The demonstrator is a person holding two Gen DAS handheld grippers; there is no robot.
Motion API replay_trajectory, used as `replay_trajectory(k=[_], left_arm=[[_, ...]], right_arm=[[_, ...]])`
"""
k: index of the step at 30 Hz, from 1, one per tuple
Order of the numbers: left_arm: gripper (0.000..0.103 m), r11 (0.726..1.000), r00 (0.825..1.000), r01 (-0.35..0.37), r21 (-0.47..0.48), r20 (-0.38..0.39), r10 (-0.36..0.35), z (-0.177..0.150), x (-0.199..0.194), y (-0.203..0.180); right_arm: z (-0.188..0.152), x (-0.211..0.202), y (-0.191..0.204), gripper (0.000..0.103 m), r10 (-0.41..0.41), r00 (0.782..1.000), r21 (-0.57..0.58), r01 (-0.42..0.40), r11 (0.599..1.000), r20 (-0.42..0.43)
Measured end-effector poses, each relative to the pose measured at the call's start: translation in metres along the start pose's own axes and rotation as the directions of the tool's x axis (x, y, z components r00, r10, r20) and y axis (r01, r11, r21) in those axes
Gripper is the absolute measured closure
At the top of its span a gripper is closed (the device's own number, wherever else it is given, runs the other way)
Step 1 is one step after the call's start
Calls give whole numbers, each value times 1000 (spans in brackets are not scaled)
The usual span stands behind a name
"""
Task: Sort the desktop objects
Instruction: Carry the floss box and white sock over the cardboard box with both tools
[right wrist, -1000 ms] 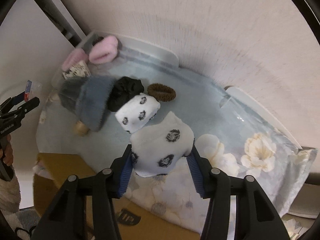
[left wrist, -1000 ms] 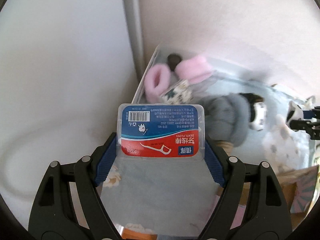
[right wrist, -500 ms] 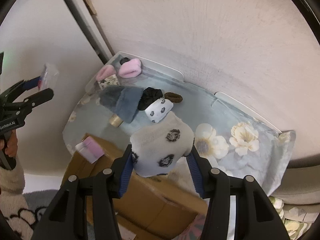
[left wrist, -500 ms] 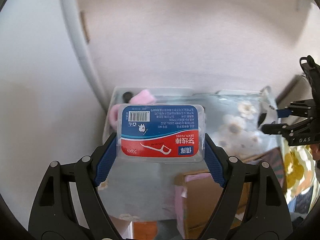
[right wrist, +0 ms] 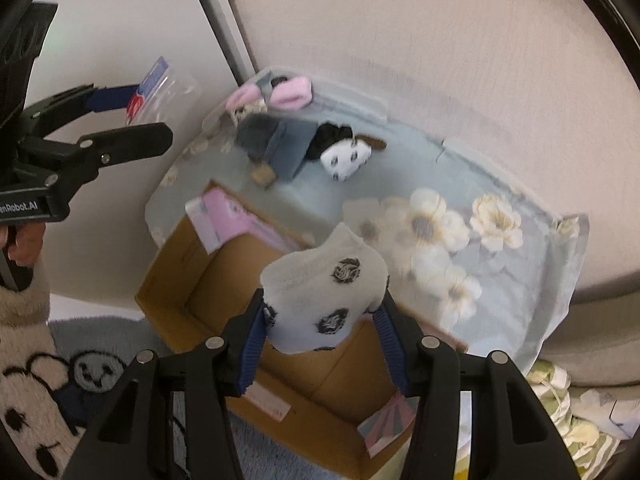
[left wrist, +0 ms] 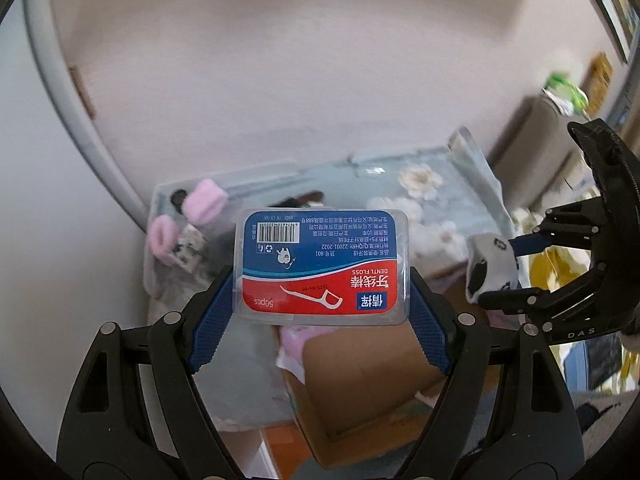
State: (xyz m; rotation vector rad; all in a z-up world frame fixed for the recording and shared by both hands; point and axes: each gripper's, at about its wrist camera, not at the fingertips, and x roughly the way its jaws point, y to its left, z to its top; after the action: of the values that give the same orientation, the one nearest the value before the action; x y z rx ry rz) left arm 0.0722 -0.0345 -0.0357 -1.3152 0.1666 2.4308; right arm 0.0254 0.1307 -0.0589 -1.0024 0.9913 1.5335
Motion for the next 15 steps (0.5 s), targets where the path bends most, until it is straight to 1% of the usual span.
replay_trajectory(k=[7,10,11,15], left_arm=[[24,998,996,41,57,-82,-36,-13,21,-19],[24,996,994,35,86,-111,-25,-18,29,-26],[24,995,993,34,93,-120,-22,-19,37,-26],[24,993,987,41,114,-157,-22,-27,47,-31]], right_arm=[[-23,7,0,55,3,999,33,-1,999,-32],[-28,11,0,55,-2,999,42,4,999,-39],[-30,13,0,55,0,999,47,2,999,-45],[-37,24,1,55,5,997,58,0,998,-75]])
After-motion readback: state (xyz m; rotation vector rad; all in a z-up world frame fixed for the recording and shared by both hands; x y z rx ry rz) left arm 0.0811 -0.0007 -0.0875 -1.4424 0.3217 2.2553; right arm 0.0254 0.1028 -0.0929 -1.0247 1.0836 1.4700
